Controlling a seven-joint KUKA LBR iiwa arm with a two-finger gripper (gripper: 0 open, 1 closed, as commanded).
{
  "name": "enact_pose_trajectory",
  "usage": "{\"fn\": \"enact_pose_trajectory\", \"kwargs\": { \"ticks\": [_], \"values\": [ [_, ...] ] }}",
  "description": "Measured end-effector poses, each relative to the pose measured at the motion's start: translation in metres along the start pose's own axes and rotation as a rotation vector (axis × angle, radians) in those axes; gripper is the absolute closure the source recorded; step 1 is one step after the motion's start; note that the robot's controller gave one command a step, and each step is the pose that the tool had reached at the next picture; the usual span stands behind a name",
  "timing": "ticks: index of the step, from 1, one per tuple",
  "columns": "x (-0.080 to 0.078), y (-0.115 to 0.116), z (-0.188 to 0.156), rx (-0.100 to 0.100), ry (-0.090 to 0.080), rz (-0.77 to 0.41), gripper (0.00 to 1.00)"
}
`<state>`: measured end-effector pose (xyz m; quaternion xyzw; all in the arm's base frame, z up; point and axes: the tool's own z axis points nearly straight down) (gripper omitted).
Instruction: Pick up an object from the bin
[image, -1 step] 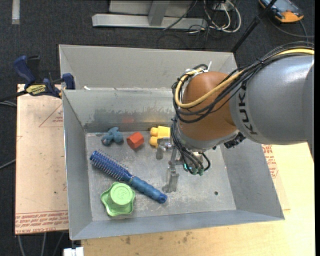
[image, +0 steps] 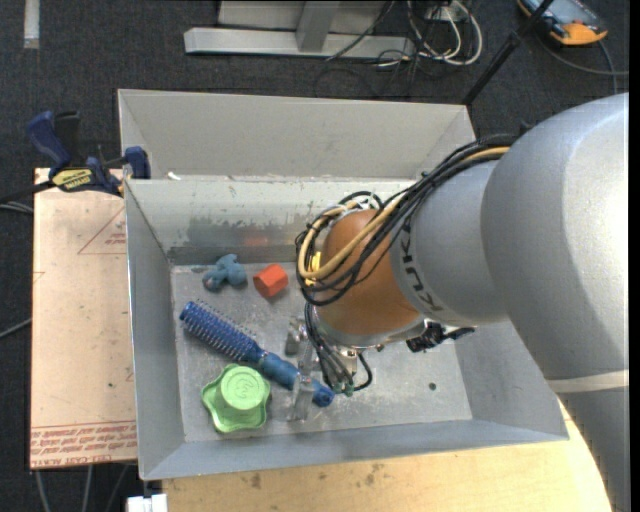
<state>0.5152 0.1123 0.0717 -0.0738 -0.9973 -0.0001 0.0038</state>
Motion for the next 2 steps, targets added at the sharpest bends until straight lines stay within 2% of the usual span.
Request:
{"fn": "enact_pose_trajectory", "kwargs": {
  "ticks": [1, 2],
  "values": [
    [-0.002, -0.002, -0.003, 0.0, -0.006, 0.004, 1.0],
    [0.011, 0.011, -0.136, -0.004, -0.016, -0.07, 1.0]
  ]
}}
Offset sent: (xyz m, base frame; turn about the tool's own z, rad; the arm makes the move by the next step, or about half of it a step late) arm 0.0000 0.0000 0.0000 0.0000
